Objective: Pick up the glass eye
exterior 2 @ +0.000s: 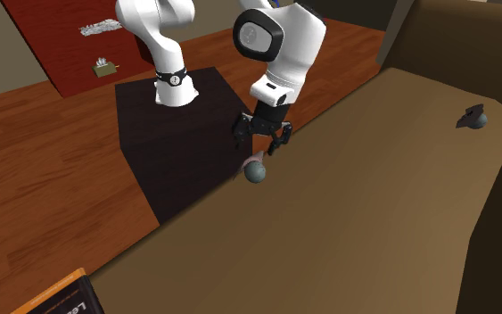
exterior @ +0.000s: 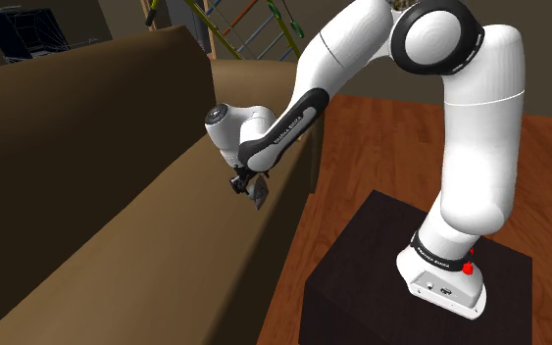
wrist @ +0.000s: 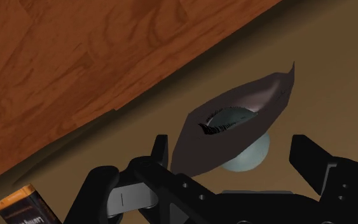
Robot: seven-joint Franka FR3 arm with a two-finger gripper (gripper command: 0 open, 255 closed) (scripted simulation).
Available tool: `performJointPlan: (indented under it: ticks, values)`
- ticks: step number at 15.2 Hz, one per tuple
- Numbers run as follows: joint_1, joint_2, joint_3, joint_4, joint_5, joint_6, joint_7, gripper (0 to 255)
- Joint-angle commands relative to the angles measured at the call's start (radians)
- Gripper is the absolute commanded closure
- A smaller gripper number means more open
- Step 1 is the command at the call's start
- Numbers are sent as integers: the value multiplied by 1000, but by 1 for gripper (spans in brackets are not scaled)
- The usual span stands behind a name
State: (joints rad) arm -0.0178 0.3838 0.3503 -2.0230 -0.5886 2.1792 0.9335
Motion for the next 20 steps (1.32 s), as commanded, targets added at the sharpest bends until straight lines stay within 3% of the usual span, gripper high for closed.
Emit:
performJointPlan:
  ticks: [1,7,8,20]
  values:
    - [5,21,-7,2,-17,14,17,0]
    - [14,68,-22,3,-49,51,48,0]
    - [14,69,-23,4,-49,51,48,255]
    - [8,37,-12,2,-28,27,28,255]
